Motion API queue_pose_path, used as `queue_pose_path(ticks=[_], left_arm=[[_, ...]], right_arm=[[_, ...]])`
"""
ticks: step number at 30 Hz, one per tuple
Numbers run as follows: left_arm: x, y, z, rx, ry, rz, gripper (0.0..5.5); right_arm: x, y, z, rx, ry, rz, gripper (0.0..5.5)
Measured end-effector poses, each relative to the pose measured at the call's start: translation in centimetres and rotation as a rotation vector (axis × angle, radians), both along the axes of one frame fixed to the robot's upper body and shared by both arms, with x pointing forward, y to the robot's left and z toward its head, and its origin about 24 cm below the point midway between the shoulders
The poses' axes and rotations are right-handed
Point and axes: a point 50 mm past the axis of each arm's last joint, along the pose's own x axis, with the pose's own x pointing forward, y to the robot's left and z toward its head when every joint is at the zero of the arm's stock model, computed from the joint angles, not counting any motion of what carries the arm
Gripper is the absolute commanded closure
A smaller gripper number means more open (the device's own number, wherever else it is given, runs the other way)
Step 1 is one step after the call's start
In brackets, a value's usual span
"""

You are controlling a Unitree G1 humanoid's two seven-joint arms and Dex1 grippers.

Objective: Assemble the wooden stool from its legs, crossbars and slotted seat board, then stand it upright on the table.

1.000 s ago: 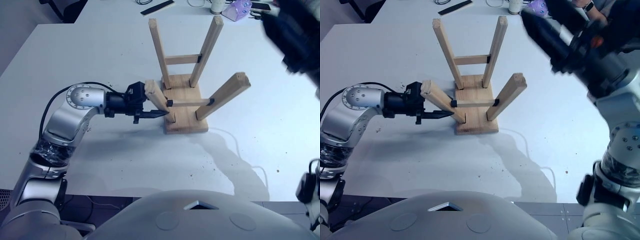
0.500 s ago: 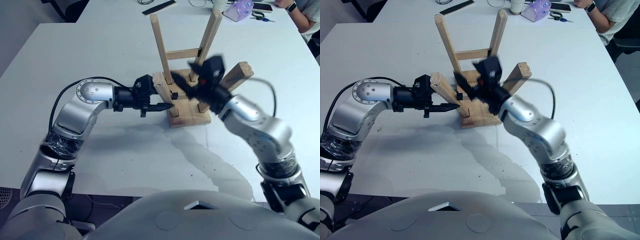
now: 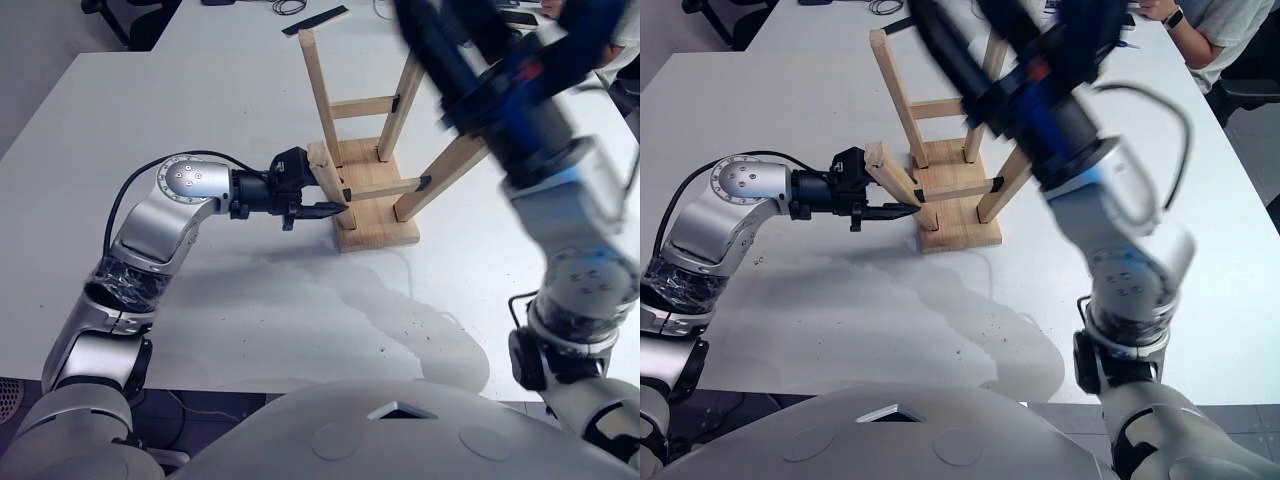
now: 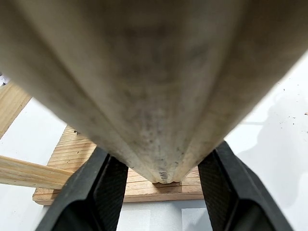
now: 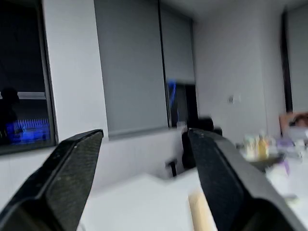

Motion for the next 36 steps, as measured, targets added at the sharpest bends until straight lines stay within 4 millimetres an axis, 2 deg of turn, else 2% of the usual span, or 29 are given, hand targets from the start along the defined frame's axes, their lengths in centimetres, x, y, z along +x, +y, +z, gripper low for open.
queue_pose_path(ticks=[2, 4, 5, 7, 8, 10, 11, 12, 14, 15, 19, 23, 26, 29, 30, 32, 34, 36], left_arm=[[0.0, 0.0, 0.1, -0.003, -0.006, -0.002, 3.41], [0.1, -0.1, 0.1, -0.009, -0.014, 0.006, 3.41], [0.1, -0.1, 0.1, -0.011, -0.016, 0.008, 3.41], [0.1, -0.2, 0.2, -0.012, -0.021, 0.010, 3.41], [0.0, -0.3, 0.3, -0.013, -0.022, 0.010, 3.41], [0.0, -0.3, 0.3, -0.007, -0.022, 0.022, 3.41], [0.1, -0.3, 0.3, -0.001, -0.025, 0.029, 3.41], [0.2, -0.3, 0.3, 0.008, -0.027, 0.037, 3.41], [0.4, -0.4, 0.6, 0.013, -0.034, 0.037, 3.41], [0.4, -0.1, 0.7, 0.009, -0.031, 0.043, 3.41], [0.6, 1.7, 1.3, 0.043, -0.030, 0.088, 3.41], [0.7, 1.7, 1.4, 0.047, -0.018, 0.091, 3.41], [0.8, 1.4, 1.3, 0.049, -0.020, 0.086, 3.41], [0.7, 0.3, 0.8, 0.050, -0.031, 0.104, 3.41], [0.5, -0.1, 0.7, 0.041, -0.028, 0.109, 3.08], [-0.4, -0.2, 0.2, 0.028, 0.025, 0.115, 2.83], [-2.1, -0.4, -1.3, 0.031, 0.090, 0.081, 2.78], [-3.6, -1.5, -0.9, -0.025, 0.074, -0.005, 2.78]], right_arm=[[1.5, -3.7, 0.7, -0.020, -0.019, -0.242, 2.22], [3.3, -7.8, -0.5, -0.139, 0.023, -0.536, 1.97], [3.9, -9.5, -1.6, -0.206, 0.063, -0.652, 1.78], [4.7, -13.5, -5.0, -0.383, 0.173, -0.900, 1.50], [4.8, -14.4, -6.0, -0.431, 0.206, -0.950, 1.37], [4.7, -16.2, -10.2, -0.640, 0.322, -1.070, 1.09], [4.6, -15.6, -12.7, -0.745, 0.373, -1.050, 1.09], [4.8, -12.9, -14.2, -0.812, 0.369, -0.945, 1.09], [4.9, -6.6, -14.7, -0.770, 0.315, -0.698, 1.09], [4.8, -3.1, -14.5, -0.680, 0.324, -0.581, 1.09], [4.8, -0.8, -14.7, -0.625, 0.455, -0.544, 1.09], [4.4, -0.7, -14.4, -0.641, 0.492, -0.545, 1.09], [4.0, -1.5, -14.1, -0.674, 0.478, -0.523, 1.09], [3.9, -3.8, -14.2, -0.687, 0.436, -0.506, 1.09], [3.9, -4.5, -14.4, -0.692, 0.433, -0.511, 1.08], [3.9, -6.2, -15.3, -0.692, 0.472, -0.545, 1.08], [3.7, -7.4, -16.0, -0.717, 0.490, -0.568, 1.08], [3.6, -7.8, -16.8, -0.774, 0.495, -0.577, 1.08]])
